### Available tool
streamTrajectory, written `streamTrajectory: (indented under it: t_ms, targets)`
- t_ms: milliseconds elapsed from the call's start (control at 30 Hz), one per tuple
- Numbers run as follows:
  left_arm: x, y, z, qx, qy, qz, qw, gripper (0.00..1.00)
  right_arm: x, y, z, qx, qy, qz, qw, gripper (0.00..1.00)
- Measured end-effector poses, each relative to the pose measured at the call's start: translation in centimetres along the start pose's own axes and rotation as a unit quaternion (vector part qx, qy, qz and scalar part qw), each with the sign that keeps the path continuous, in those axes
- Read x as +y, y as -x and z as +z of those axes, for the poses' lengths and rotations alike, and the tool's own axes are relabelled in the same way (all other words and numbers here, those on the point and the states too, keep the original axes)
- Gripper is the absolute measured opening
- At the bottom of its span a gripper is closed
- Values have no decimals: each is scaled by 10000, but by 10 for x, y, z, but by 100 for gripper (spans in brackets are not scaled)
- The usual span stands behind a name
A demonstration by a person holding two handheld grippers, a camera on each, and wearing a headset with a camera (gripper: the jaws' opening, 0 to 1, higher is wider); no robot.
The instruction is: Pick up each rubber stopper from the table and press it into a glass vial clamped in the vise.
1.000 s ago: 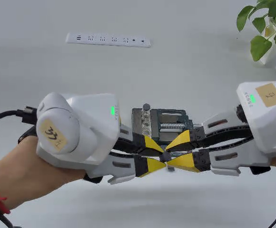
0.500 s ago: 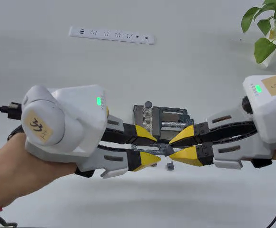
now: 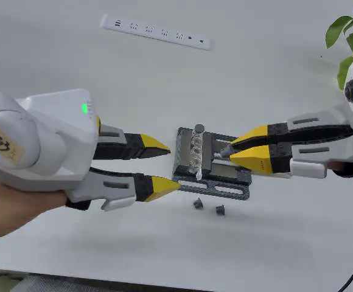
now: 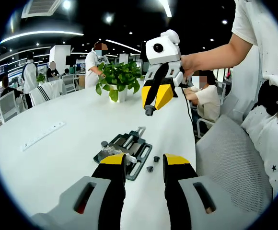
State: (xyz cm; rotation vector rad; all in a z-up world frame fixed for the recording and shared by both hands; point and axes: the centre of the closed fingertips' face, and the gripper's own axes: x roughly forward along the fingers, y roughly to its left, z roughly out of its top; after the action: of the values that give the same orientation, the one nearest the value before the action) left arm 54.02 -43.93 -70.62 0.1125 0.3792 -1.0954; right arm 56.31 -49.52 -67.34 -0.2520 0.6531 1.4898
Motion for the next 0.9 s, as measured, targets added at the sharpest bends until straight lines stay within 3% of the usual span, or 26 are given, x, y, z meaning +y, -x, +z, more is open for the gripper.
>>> streamTrajectory:
  t_ms: [233,533,700,900]
  targets:
    - [16,13,-11,-129,133,283,9994,44,-19,-9,5,237,65,-48,9997,6]
    - [26,21,-22,-248,264,468,9982,62,-43,-23,6,721,150,-176,9971,6]
    - [29,24,-27,-303,349,505,9977,70,-56,-32,2,1116,242,-277,9931,6]
    - [27,24,-29,-398,383,494,9973,80,-75,-40,-11,1748,392,-465,9827,6]
